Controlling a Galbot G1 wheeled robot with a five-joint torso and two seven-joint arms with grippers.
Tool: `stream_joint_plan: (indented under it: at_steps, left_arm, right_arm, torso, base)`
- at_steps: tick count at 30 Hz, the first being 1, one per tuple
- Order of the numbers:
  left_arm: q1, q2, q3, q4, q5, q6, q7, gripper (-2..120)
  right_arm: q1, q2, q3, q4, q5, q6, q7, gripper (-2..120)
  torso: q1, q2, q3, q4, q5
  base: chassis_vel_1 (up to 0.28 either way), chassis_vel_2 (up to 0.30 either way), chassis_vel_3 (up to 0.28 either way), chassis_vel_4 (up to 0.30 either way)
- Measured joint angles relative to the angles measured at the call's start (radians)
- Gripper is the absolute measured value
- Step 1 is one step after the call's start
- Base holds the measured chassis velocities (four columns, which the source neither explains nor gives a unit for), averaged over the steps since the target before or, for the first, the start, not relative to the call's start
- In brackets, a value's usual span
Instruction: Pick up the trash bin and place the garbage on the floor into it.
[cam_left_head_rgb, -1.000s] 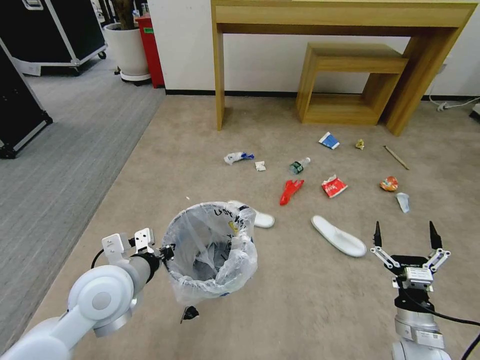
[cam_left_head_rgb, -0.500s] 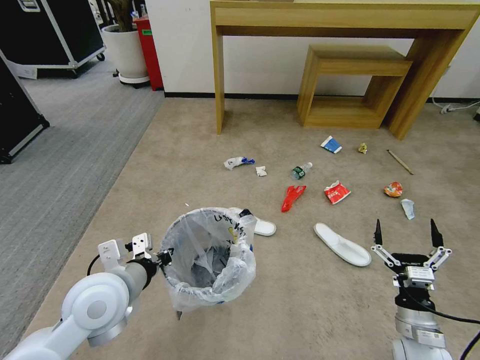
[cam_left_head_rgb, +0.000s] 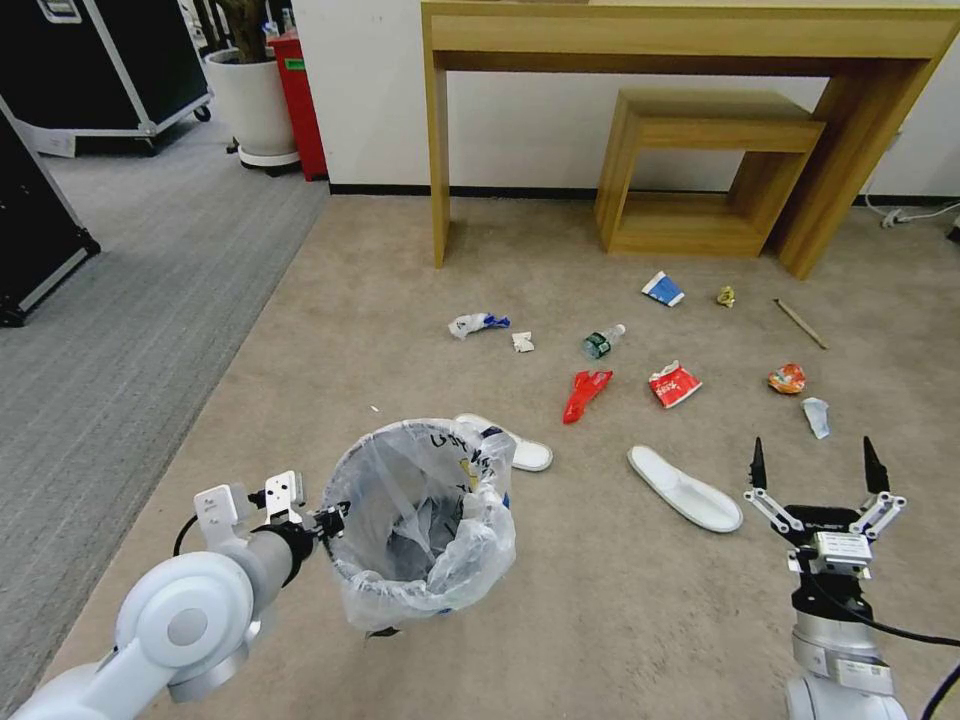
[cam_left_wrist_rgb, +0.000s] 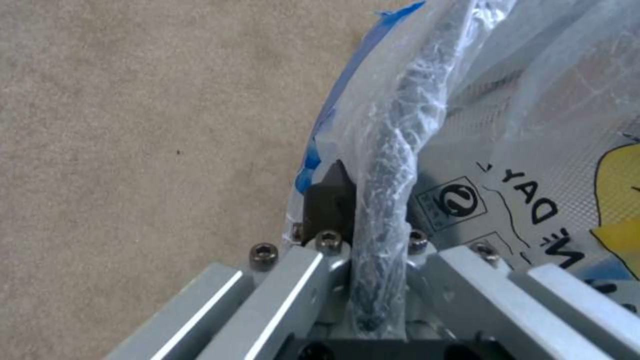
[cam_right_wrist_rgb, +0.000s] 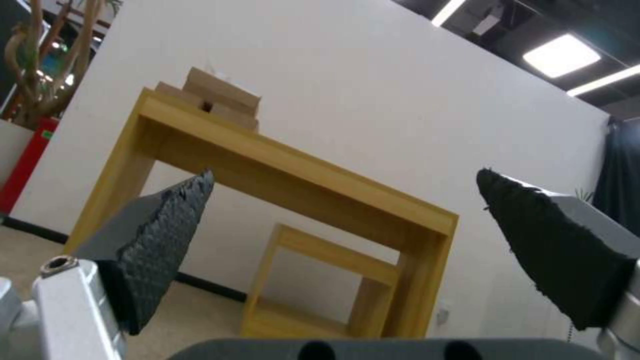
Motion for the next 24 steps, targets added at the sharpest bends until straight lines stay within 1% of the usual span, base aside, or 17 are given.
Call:
stream_joint_plan:
  at_steps: [4,6,10,13,16,19,20,22,24]
  left_arm:
    - [0.015,0.01,-0.012,-0.013,-0.013,-0.012,-0.011,0]
    - [0.032,0.016,-0.026,-0.022,-0.016,-0.012,-0.013,0]
    - [0.086,0.029,-0.086,-0.043,-0.021,-0.007,-0.017,0]
    - [0.097,0.028,-0.091,-0.056,-0.019,-0.003,-0.017,0]
    - [0.103,0.01,-0.088,-0.071,-0.009,0.0,-0.011,0]
    - [0.127,-0.041,-0.076,-0.078,0.063,0.006,0.034,0]
    - [0.127,-0.041,-0.076,-0.078,0.063,0.006,0.034,0]
    - [0.151,-0.078,-0.066,-0.081,0.13,0.012,0.075,0]
    - [0.155,-0.088,-0.062,-0.082,0.146,0.013,0.083,0]
  right_arm:
    - [0.0,0.002,-0.002,0.0,-0.005,0.0,0.001,100]
    - [-0.001,0.003,-0.003,0.0,-0.005,-0.001,0.001,100]
    - [-0.002,0.001,-0.007,0.001,-0.003,-0.007,-0.003,100]
    - [-0.003,0.001,-0.008,0.004,-0.003,-0.011,-0.005,100]
    - [-0.003,0.001,-0.01,0.007,-0.002,-0.016,-0.007,100]
    - [-0.002,0.002,-0.013,0.007,-0.002,-0.022,-0.009,100]
    - [-0.002,0.002,-0.013,0.007,-0.002,-0.022,-0.009,100]
    - [-0.002,0.002,-0.016,0.009,-0.001,-0.023,-0.011,100]
    - [-0.002,0.002,-0.016,0.011,-0.001,-0.024,-0.011,100]
  torso:
    - [0.0,0.0,0.0,-0.0001,0.0]
    - [0.0,0.0,0.0,-0.0001,0.0]
    - [0.0,0.0,0.0,0.0001,0.0]
    - [0.0,0.0,0.0,0.0001,0.0001]
    - [0.0,0.0,0.0,0.0,0.0]
    - [0.0,0.0,0.0,-0.0001,0.0]
    - [0.0,0.0,0.0,-0.0001,0.0]
    - [0.0,0.0,0.0,0.0001,0.0001]
    - [0.0,0.0,0.0,0.0001,0.0]
  base:
    - [0.0,0.0,0.0,0.0]
    - [0.0,0.0,0.0,0.0]
    - [0.0,0.0,0.0,0.0]
    - [0.0,0.0,0.0,0.0]
    - [0.0,0.0,0.0,0.0]
    - [0.0,0.0,0.0,0.0]
    - [0.0,0.0,0.0,0.0]
    - [0.0,0.0,0.0,0.0]
    - [0.0,0.0,0.0,0.0]
